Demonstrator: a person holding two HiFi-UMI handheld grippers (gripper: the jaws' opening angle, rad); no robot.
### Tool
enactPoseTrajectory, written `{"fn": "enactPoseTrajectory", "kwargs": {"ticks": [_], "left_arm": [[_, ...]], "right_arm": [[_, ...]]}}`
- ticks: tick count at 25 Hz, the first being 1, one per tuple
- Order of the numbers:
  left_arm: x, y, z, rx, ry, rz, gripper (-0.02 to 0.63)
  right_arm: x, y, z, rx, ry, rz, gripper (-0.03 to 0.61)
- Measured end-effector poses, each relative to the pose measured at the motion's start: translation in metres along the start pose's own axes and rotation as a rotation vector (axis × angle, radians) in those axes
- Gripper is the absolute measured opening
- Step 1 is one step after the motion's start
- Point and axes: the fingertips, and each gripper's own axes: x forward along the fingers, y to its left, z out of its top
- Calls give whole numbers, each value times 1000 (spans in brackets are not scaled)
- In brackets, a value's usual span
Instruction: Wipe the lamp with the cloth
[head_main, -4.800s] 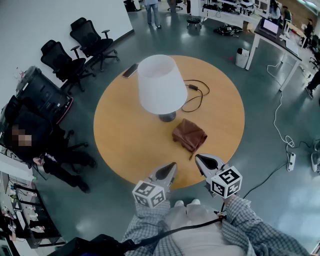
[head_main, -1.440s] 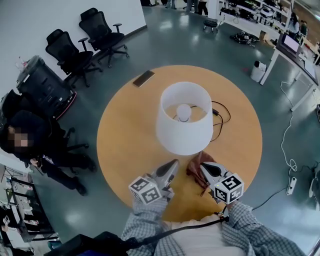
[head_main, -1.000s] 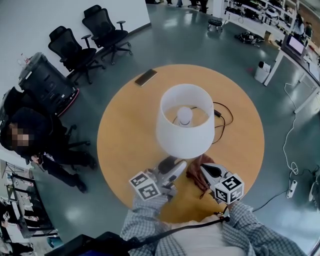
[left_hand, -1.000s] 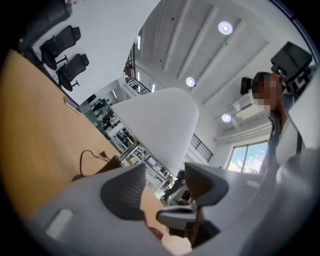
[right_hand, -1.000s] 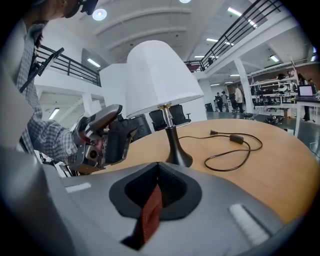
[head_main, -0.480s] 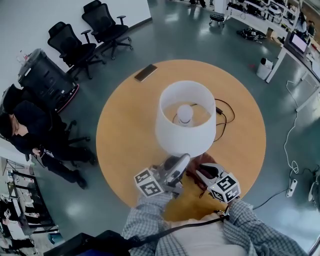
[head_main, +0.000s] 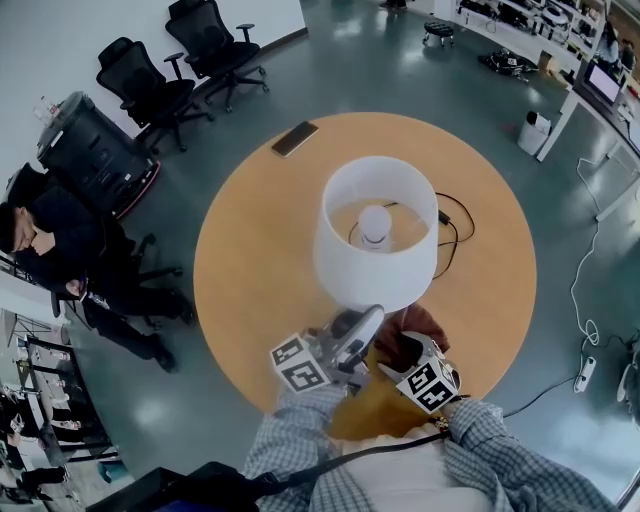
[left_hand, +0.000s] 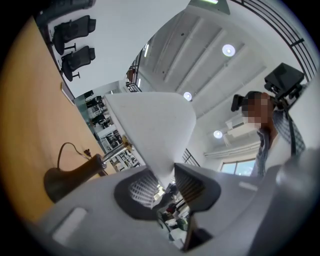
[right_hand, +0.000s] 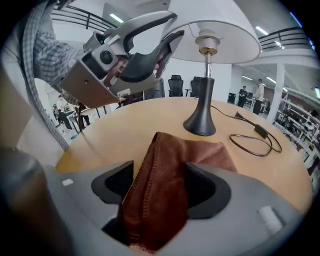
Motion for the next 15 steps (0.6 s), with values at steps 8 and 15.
{"fn": "enactPoseTrajectory", "kwargs": {"ticks": [8,15], "left_arm": [[-1,1,0,-14,-6,3,106],[-2,3,0,-20,-10,18,106]], "right_arm": [[-2,-25,-7,109,-19,-13,71],[-46,-54,23,554,-314,41,61]]}}
